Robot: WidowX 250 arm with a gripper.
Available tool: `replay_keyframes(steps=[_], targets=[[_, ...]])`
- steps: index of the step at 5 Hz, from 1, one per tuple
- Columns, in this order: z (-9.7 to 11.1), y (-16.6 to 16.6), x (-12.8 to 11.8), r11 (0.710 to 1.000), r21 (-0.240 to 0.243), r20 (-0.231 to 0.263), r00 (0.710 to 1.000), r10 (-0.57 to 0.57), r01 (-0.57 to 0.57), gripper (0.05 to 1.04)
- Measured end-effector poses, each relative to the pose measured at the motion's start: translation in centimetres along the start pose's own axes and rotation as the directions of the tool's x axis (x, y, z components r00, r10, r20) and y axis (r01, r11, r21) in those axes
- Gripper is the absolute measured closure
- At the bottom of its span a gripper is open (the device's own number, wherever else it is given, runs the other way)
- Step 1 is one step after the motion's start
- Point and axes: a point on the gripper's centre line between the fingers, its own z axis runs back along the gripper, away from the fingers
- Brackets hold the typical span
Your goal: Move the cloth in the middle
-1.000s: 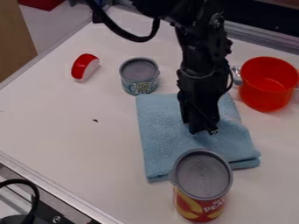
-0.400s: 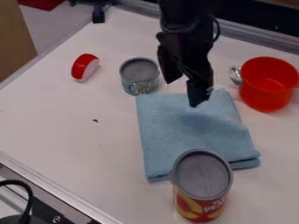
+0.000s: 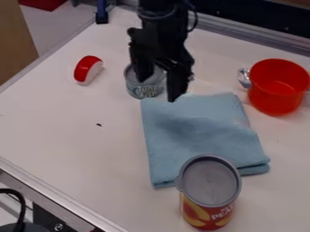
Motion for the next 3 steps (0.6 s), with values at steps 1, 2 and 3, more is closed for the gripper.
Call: replay_keyframes(steps=[1,2,3], targets=[[0.2,3.0,-2.3,0.996,0.026,0.001,0.996,0.090,-0.090,0.085],[-0.8,5.9,-4.8,0.991,0.028,-0.007,0.991,0.130,-0.130,0.085],[-1.0,7.7,-7.5,0.986,0.009,0.045,0.985,0.164,-0.165,0.085]])
